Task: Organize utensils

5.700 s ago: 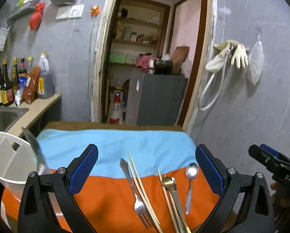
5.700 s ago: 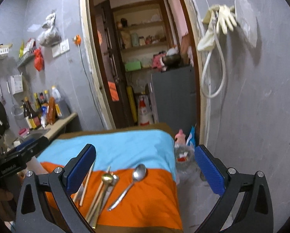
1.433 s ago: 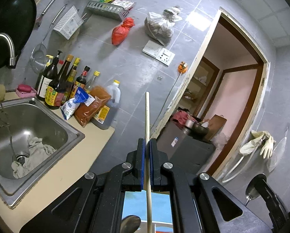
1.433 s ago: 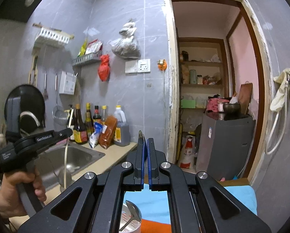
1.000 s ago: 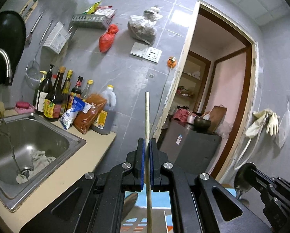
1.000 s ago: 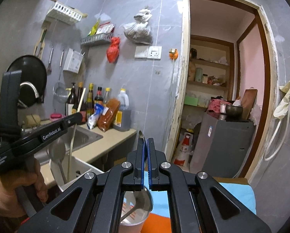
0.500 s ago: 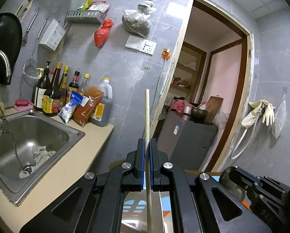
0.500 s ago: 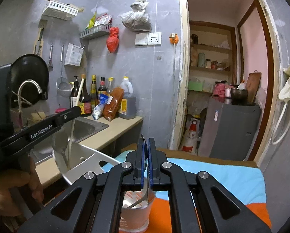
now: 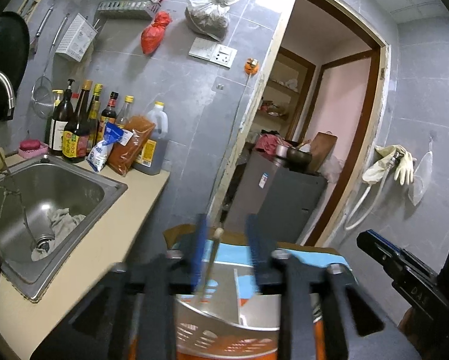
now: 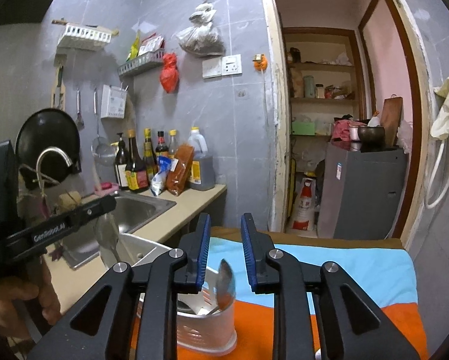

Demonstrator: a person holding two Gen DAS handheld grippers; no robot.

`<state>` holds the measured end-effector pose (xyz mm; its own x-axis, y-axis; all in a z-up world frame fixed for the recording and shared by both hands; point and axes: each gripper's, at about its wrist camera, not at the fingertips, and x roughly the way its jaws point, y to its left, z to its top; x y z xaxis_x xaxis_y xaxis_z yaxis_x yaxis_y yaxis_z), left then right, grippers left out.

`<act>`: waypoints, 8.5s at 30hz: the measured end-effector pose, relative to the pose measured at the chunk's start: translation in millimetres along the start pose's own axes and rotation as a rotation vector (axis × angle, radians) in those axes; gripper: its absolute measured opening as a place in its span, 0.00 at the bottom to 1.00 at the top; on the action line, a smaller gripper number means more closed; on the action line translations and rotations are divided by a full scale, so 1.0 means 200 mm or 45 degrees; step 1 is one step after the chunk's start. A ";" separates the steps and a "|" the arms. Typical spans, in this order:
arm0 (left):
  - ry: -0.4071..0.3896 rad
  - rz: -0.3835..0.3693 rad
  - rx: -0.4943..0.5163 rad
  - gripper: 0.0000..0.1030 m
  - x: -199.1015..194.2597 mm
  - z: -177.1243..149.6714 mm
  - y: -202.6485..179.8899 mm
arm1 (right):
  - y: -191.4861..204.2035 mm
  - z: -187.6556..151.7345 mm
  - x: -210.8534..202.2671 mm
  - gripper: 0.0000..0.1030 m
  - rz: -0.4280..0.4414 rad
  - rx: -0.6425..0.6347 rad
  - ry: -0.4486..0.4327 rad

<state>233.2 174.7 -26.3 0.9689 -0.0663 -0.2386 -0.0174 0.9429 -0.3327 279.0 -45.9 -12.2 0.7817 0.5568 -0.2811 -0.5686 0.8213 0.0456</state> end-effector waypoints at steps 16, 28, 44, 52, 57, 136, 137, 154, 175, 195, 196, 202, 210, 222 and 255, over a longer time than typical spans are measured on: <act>-0.075 -0.043 0.097 0.88 -0.10 0.07 -0.47 | -0.32 0.17 -0.41 1.00 -0.155 0.063 -0.126; -0.058 -0.119 0.198 0.94 -0.06 -0.04 -0.84 | -0.65 0.14 -0.65 1.00 -0.321 0.100 -0.164; 0.204 -0.214 0.182 0.94 0.25 -0.41 -1.11 | -1.07 -0.11 -0.69 1.00 -0.466 0.159 0.012; 0.323 -0.172 0.170 0.94 0.42 -0.54 -1.09 | -1.22 -0.29 -0.56 1.00 -0.436 0.241 0.137; 0.391 -0.113 0.186 0.93 0.51 -0.62 -1.05 | -1.26 -0.38 -0.45 0.88 -0.367 0.287 0.242; 1.012 -0.173 -0.127 0.04 0.90 -0.73 -0.76 | -1.25 -0.59 0.35 0.20 0.115 0.376 0.818; 1.013 -0.176 -0.129 0.04 0.91 -0.74 -0.76 | -1.25 -0.59 0.35 0.18 0.118 0.369 0.816; 0.981 -0.188 -0.095 0.03 0.84 -0.72 -0.79 | -1.36 -0.59 0.03 0.03 0.038 0.597 0.603; 0.956 -0.190 -0.144 0.02 0.72 -0.78 -0.78 | -1.52 -0.75 -0.18 0.04 -0.121 0.778 0.658; 0.754 -0.267 -0.094 0.00 0.60 -0.73 -0.84 | -1.36 -0.56 -0.36 0.00 -0.153 0.573 0.434; 0.723 -0.280 -0.091 0.00 0.58 -0.72 -0.84 | -1.34 -0.54 -0.37 0.00 -0.160 0.552 0.406; 0.566 -0.317 -0.061 0.00 0.49 -0.65 -0.90 | -1.24 -0.45 -0.46 0.00 -0.190 0.455 0.259; 0.410 -0.332 -0.088 0.00 0.41 -0.51 -0.91 | -1.13 -0.31 -0.47 0.00 -0.190 0.396 0.109; 0.223 -0.277 -0.064 0.00 0.22 -0.12 -0.78 | -0.82 0.05 -0.42 0.00 -0.106 0.308 -0.092; -0.151 0.098 0.110 0.00 0.09 0.07 0.04 | 0.04 0.07 0.13 0.00 -0.104 -0.133 -0.250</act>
<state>253.1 185.7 -20.3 0.9880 0.0412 -0.1489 -0.0760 0.9686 -0.2366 298.4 -23.3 -5.9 0.8550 0.5111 -0.0878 -0.5172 0.8529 -0.0718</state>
